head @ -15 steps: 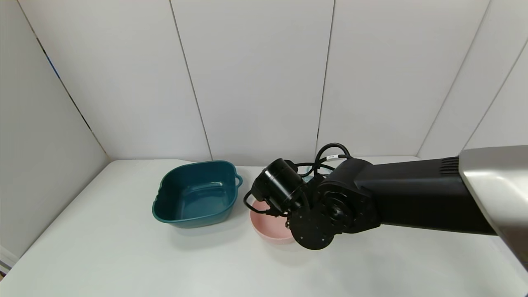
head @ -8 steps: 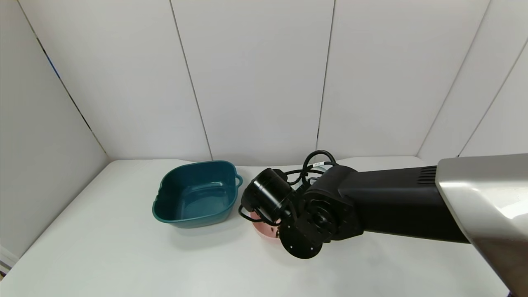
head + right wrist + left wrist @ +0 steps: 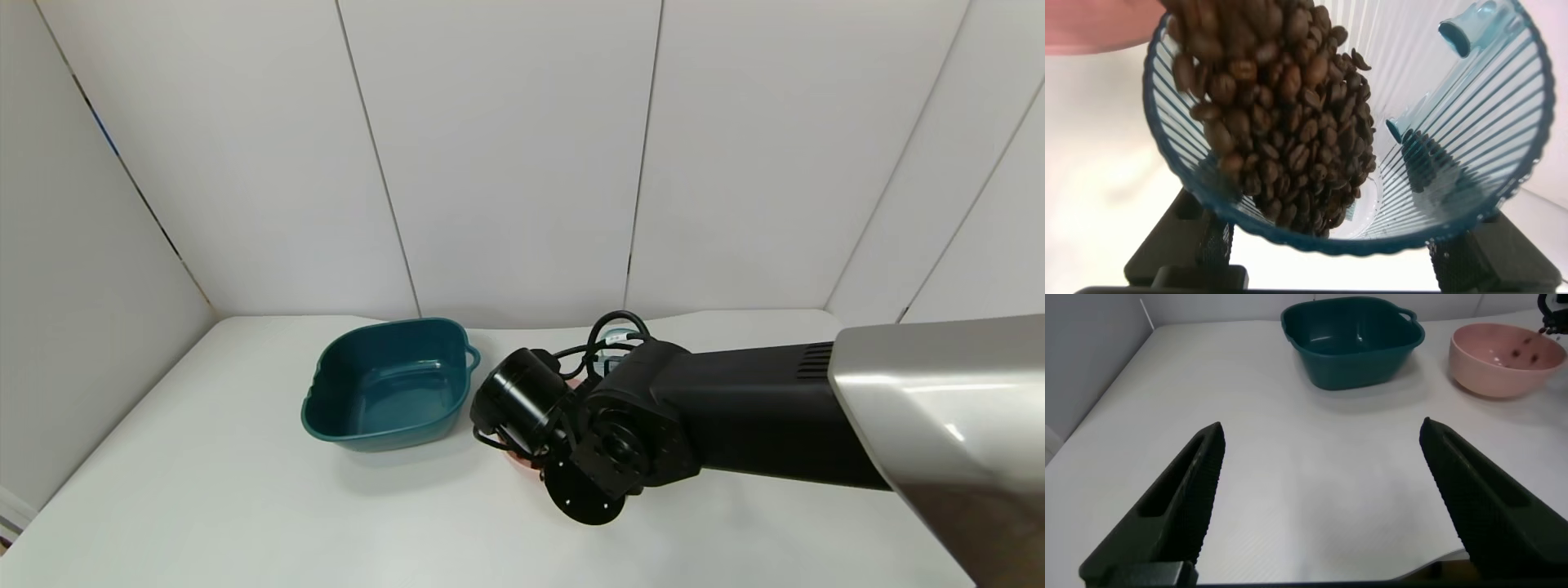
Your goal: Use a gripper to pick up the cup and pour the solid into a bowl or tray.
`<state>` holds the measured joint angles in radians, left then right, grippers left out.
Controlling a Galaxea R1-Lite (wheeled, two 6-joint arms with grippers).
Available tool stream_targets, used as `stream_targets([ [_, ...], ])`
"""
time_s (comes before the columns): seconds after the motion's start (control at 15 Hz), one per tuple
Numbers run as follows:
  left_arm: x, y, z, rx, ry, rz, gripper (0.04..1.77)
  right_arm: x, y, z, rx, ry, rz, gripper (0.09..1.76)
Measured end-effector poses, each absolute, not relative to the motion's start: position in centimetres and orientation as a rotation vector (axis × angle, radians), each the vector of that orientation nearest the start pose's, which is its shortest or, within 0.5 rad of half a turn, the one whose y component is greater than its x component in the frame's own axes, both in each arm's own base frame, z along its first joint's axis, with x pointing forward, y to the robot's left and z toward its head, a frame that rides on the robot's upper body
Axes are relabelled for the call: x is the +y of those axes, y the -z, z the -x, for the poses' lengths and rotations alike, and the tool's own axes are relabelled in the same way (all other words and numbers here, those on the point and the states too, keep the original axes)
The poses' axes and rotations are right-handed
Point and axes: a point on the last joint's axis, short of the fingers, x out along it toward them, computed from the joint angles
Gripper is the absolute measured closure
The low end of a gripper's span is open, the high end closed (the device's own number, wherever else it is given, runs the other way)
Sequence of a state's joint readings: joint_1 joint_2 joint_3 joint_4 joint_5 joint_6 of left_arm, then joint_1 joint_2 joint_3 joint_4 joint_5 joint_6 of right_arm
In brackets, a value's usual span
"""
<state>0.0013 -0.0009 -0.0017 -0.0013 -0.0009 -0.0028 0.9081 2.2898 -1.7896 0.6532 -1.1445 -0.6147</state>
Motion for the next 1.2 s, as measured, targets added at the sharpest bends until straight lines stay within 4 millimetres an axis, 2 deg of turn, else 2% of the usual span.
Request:
stream_targets([
  [0.67,0.0,-7.6,2.3,-0.004,0.000,0.003,0.09,33.1,-11.7,-27.3,0.656,0.072,1.645,0.53],
  [1.2,0.0,-7.6,2.3,-0.004,-0.001,0.003,0.09,33.3,-12.0,-27.4,0.647,0.077,1.626,0.53],
])
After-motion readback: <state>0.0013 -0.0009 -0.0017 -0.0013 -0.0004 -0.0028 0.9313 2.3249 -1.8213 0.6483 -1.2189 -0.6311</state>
